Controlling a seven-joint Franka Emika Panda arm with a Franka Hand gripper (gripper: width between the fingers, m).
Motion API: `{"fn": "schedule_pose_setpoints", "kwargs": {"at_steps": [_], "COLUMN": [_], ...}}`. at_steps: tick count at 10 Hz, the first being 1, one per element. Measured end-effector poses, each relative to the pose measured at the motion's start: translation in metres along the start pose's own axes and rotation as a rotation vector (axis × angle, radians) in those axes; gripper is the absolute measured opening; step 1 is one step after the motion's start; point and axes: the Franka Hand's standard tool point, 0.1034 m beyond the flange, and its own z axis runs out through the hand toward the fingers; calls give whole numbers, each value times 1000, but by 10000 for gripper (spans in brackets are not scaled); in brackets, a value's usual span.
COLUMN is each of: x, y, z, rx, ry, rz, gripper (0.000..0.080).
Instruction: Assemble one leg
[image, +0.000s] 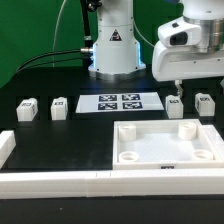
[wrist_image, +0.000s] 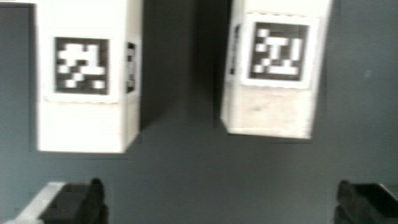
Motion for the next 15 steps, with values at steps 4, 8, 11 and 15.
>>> {"fn": "schedule_pose_setpoints", "kwargs": {"at_steps": [4, 8, 11, 15], "x": [3, -9, -16, -21], "y": [7, 20, 7, -7], "z": [-2, 4, 8, 16], "rx": [-1, -30, -47, -73], "ry": [-19, -432, -695, -699], "rz": [-15, -29, -6, 10], "gripper": [649, 649, 649, 649]}}
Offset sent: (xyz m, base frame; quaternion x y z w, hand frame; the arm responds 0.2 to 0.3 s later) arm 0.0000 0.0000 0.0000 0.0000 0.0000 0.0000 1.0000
